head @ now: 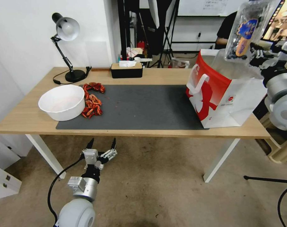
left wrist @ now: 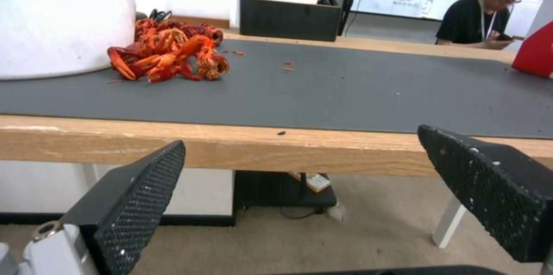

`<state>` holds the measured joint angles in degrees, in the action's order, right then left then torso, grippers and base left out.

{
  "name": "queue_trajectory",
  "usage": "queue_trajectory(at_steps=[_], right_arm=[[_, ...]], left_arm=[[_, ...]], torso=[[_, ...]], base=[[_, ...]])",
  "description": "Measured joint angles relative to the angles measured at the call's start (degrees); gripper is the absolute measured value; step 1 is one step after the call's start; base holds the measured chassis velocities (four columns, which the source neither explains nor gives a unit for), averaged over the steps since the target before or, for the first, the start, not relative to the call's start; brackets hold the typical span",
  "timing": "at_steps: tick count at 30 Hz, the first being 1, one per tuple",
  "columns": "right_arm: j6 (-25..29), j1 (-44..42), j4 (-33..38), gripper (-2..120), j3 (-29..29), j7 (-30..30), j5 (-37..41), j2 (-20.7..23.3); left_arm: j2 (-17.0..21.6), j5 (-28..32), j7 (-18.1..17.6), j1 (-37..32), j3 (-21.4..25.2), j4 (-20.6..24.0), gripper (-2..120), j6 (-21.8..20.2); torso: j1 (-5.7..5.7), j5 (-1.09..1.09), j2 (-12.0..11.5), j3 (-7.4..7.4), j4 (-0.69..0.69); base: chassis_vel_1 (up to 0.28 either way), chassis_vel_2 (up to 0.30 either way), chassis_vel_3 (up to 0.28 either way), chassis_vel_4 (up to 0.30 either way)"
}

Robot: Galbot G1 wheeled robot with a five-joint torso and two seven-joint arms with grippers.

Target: Close the takeout container lid, then place the container into the takeout bag.

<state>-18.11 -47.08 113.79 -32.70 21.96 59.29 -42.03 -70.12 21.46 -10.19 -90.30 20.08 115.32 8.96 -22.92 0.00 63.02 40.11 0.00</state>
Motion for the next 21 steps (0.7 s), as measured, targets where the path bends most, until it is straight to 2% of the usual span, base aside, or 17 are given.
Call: queue_trajectory(at_steps=[1,3,5,6,9,10,11,13,15,17,18,21], right_arm=[[-0.55,-0.21,-0.02,13,-0.01,0.32,0.19,-0.21],[-0.73,-0.39,-0.02,16,-0.01,0.52,0.13,-0.34],[-0.99,-1.18,0.20,28,-0.01,1.03,-0.87,-0.61],[-0.99,-1.18,0.20,28,-0.01,1.03,-0.87,-0.61],[-0.87,-3.32,1.11,41,-0.34,1.11,-3.81,-0.56],[-0.87,-3.32,1.11,41,-0.34,1.11,-3.81,-0.56],[-0.59,-3.97,1.37,47,-0.44,1.01,-4.09,-0.54],[1.33,-5.54,2.25,56,-0.79,-0.30,-4.23,-0.52],[2.35,-6.38,2.90,60,-1.07,-1.14,-4.33,-0.49],[5.43,-9.55,5.55,71,-2.18,-3.49,-5.24,-0.36],[5.43,-9.55,5.55,71,-2.18,-3.49,-5.24,-0.36],[8.12,-15.00,10.04,85,-3.67,-4.87,-8.22,-1.24]], left_arm=[[-0.01,0.09,0.00,0.03,0.05,-0.04,100,0.00],[0.00,0.18,0.00,0.07,0.09,-0.05,100,0.00],[0.06,0.39,-0.05,0.38,0.21,-0.06,100,-0.23],[0.06,0.39,-0.05,0.38,0.21,-0.06,100,-0.23],[0.19,1.09,0.10,0.84,0.55,0.24,100,-1.07],[0.19,1.09,0.10,0.84,0.55,0.24,100,-1.07],[0.19,1.18,0.18,0.90,0.60,0.28,100,-1.10],[0.11,1.17,0.30,0.89,0.65,0.31,100,-1.10],[0.06,1.15,0.34,0.85,0.67,0.36,100,-1.09],[-0.05,1.07,0.80,0.67,0.82,0.39,100,-0.80],[-0.05,1.07,0.80,0.67,0.82,0.39,100,-0.80],[-0.19,0.98,1.68,0.34,1.05,0.43,100,0.03]], torso=[[0.00,0.00,0.00,0.00,0.00],[0.00,0.00,0.00,0.00,0.00],[0.00,0.00,0.00,0.00,0.01],[0.00,0.00,0.00,0.00,0.01],[0.00,0.00,0.00,0.00,-0.02],[0.00,0.00,0.00,0.00,-0.02],[0.00,0.00,0.00,0.00,-0.01],[0.00,0.01,0.00,0.00,0.00],[0.00,0.00,0.00,0.00,0.01],[0.00,-0.01,0.00,-0.01,0.00],[0.00,-0.01,0.00,-0.01,0.00],[0.00,0.00,0.00,0.00,0.00]], base=[[0.000,0.000,0.000,0.000],[0.000,0.000,0.000,0.000],[0.000,0.000,0.000,0.000],[0.000,0.000,0.000,0.000],[0.000,0.000,0.000,0.000],[0.000,0.000,0.000,0.000],[0.000,0.000,0.000,0.000],[0.000,0.000,0.000,0.000],[0.000,0.000,0.000,0.000],[0.000,0.000,0.000,0.000],[0.000,0.000,0.000,0.000],[0.000,0.000,0.000,0.000]])
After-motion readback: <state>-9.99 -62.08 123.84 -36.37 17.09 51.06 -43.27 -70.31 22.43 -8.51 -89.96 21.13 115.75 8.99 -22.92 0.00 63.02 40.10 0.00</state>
